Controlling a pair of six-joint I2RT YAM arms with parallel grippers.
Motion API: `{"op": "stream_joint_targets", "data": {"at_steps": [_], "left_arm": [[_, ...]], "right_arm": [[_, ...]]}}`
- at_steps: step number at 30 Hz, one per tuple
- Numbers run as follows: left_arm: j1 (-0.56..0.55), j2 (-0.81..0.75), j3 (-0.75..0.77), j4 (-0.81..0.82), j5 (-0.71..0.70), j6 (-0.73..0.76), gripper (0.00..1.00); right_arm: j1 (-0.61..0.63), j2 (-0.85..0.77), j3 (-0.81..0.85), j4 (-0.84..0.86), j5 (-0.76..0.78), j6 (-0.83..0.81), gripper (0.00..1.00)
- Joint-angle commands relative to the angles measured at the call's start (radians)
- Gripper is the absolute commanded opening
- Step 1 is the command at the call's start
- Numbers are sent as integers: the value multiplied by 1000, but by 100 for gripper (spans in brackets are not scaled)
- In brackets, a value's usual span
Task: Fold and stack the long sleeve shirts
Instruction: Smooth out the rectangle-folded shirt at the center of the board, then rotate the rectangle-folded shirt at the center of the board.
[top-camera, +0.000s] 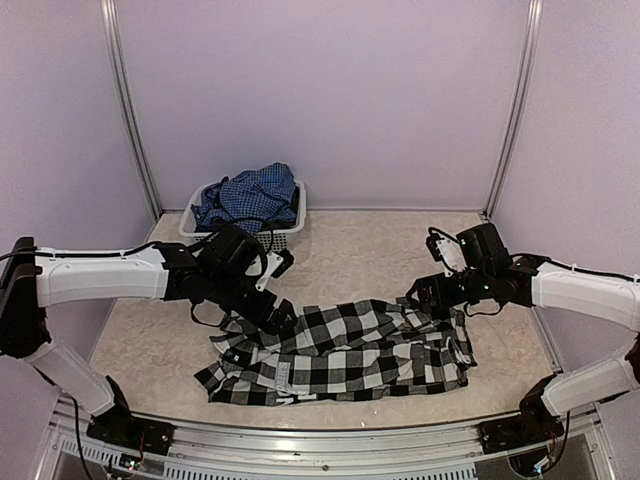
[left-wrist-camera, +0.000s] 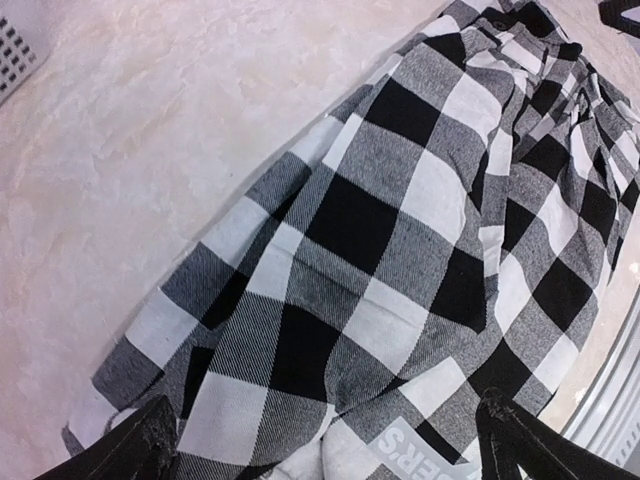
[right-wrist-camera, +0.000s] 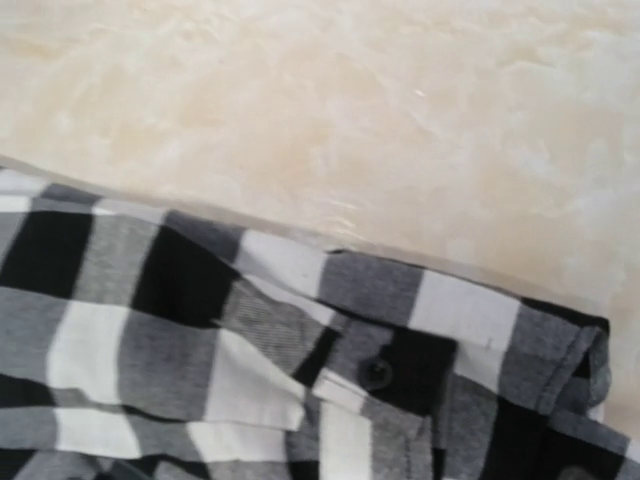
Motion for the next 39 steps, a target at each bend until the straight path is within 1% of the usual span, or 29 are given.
{"op": "stream_joint_targets", "data": {"at_steps": [1, 4, 6, 9, 13, 17, 21, 27, 30, 32, 34, 36, 39], "left_arm": [[9, -26, -88, 5, 105, -191, 99], [-23, -64, -143, -5, 77, -317, 99], [-30, -89, -180, -16, 66, -389, 97], [-33, -118, -234, -22, 75, -455, 96], [-2, -94, -267, 13, 81, -457, 96], [36, -5, -240, 69, 92, -400, 96], [49, 139, -147, 73, 25, -297, 97], [51, 299, 60, 42, -35, -172, 98], [45, 375, 154, 58, -64, -105, 98], [34, 429, 235, 70, -56, -45, 98], [25, 490, 347, 52, -46, 4, 98], [23, 570, 455, 43, 9, 49, 98], [23, 673, 586, 49, 40, 98, 97]], "right_arm": [[0, -40, 26, -13, -47, 7, 100], [-5, -50, 37, -10, -46, 7, 99], [-14, -51, 38, -6, -22, 34, 99], [-24, -24, 59, -21, -14, 57, 99], [-24, -3, 66, -7, -9, 35, 100], [-25, -4, 67, 1, 16, 29, 100], [-24, 2, 63, 4, 22, 30, 99], [-24, 16, 53, 0, 43, 31, 100], [-24, 10, 39, -4, 82, 35, 100], [-24, -1, 30, -8, 106, 44, 99], [-24, -18, 18, -6, 123, 52, 100], [-24, -32, 13, -11, 134, 56, 100], [-24, -31, 17, -19, 130, 54, 100]]}}
